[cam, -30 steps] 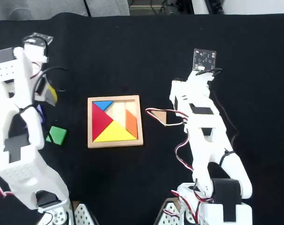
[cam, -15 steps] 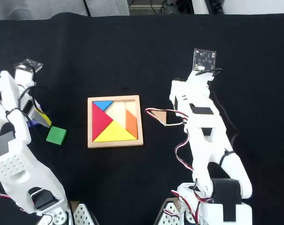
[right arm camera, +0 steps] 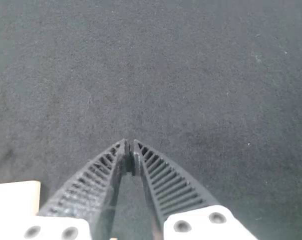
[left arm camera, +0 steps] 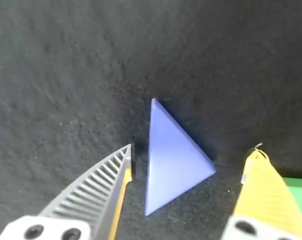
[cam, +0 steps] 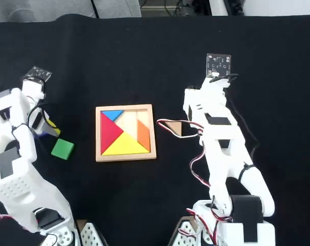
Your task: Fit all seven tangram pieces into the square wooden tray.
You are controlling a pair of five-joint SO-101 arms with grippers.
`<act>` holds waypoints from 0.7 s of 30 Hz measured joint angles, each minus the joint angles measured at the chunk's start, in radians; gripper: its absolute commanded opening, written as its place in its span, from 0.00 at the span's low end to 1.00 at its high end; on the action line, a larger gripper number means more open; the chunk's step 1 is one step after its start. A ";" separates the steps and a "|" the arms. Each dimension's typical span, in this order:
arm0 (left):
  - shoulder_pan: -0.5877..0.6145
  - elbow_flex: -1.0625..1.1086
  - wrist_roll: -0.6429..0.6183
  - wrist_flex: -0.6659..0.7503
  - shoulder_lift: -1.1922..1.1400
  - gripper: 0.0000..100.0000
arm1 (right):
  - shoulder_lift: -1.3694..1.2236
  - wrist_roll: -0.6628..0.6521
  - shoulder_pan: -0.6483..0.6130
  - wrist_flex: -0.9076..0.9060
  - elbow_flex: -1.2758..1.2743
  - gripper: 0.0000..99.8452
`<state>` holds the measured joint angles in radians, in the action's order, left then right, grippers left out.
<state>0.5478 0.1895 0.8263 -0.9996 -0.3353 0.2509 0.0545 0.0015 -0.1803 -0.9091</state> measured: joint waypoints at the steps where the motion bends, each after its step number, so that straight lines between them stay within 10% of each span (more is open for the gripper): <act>1: -0.005 -0.018 0.000 -0.014 0.000 0.35 | 0.000 0.000 0.000 0.000 0.000 0.01; 21: 0.005 -0.104 0.063 -0.064 -0.094 0.35 | 0.000 -0.006 0.000 0.000 0.000 0.01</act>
<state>0.5524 0.0852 0.8892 -1.0641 -0.4289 0.2509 0.0483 0.0015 -0.1803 -0.9091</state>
